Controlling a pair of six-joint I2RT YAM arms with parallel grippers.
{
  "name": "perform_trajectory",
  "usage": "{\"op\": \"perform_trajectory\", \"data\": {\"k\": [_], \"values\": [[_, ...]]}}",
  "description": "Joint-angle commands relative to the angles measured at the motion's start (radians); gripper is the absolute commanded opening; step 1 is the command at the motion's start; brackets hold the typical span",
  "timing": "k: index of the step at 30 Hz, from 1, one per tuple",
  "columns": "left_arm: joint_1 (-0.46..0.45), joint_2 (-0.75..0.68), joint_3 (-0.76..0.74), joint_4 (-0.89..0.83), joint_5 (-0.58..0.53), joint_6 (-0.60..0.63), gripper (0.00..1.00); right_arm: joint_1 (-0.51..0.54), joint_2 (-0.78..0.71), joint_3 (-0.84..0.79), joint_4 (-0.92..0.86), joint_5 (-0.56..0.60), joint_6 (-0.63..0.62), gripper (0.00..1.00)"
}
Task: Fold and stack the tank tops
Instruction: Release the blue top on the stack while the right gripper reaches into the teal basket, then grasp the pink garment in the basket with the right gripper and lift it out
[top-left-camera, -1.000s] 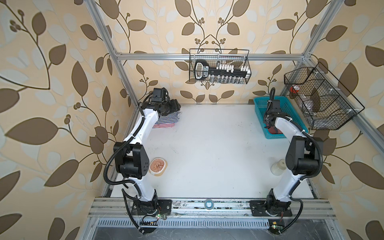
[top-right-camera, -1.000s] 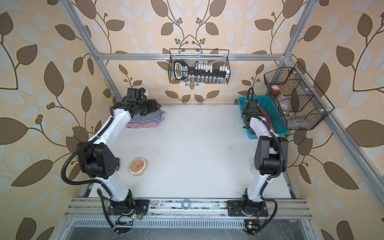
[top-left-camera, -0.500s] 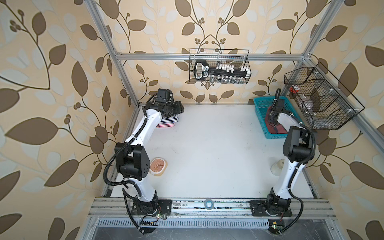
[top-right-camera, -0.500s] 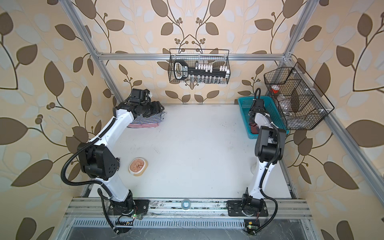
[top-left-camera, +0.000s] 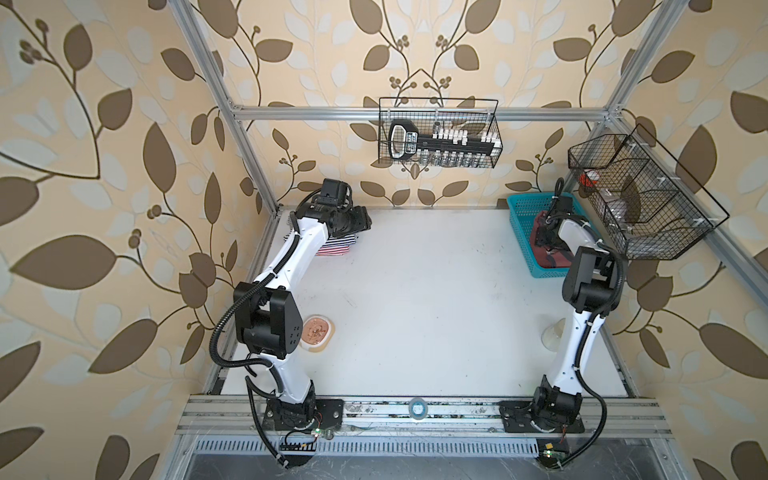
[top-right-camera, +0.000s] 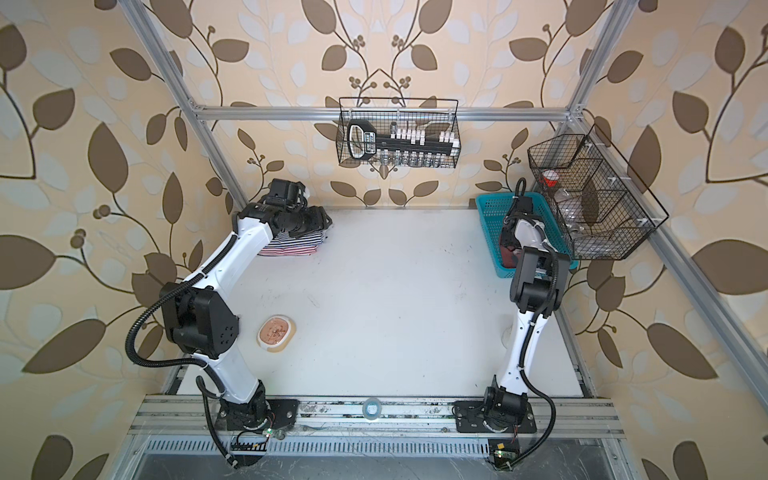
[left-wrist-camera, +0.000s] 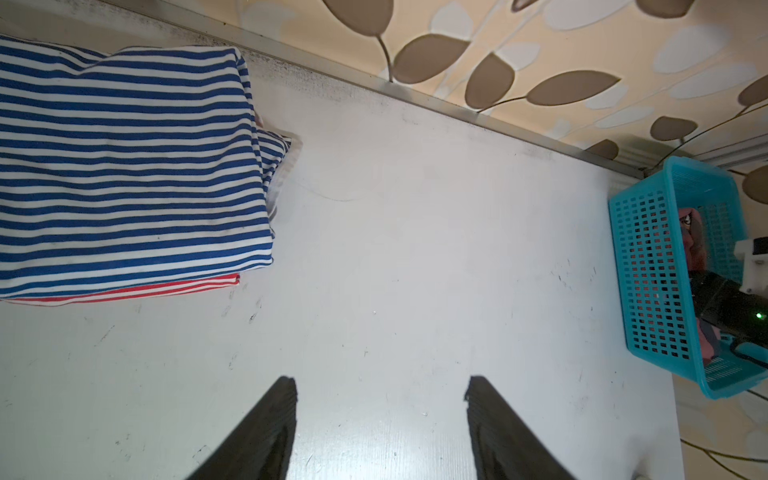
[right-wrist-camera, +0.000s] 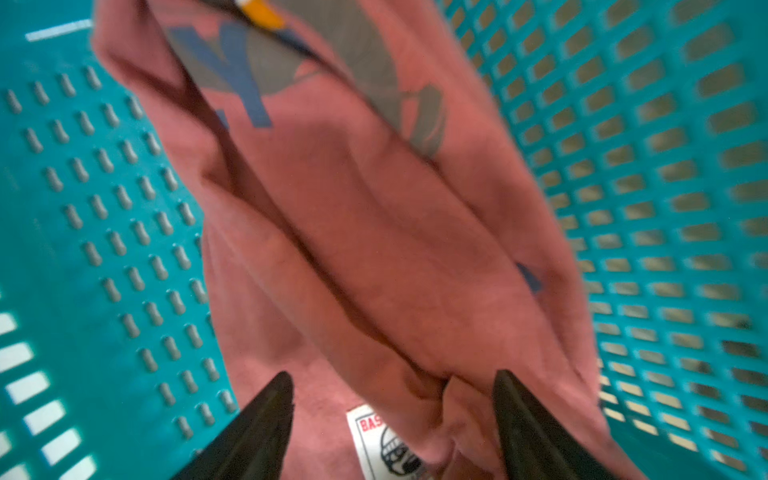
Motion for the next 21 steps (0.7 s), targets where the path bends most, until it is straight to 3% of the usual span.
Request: {"op": "perform_trajectory", "data": {"k": [1,8,16,21], "values": [[-0.008,-0.002,0.037,-0.014,-0.019,0.036,0.67,-0.014,0.032,0.069,-0.119,-0.044,0.001,0.60],[-0.008,-0.012,0.034,-0.017,-0.025,0.050,0.67,-0.020,0.012,0.062,-0.146,-0.059,0.020,0.00],[-0.008,-0.039,0.018,-0.007,-0.025,0.056,0.67,-0.010,-0.229,-0.213,0.048,-0.090,0.051,0.00],[-0.008,-0.059,0.003,0.000,-0.023,0.055,0.67,0.037,-0.435,-0.403,0.203,-0.042,0.052,0.00]]}}
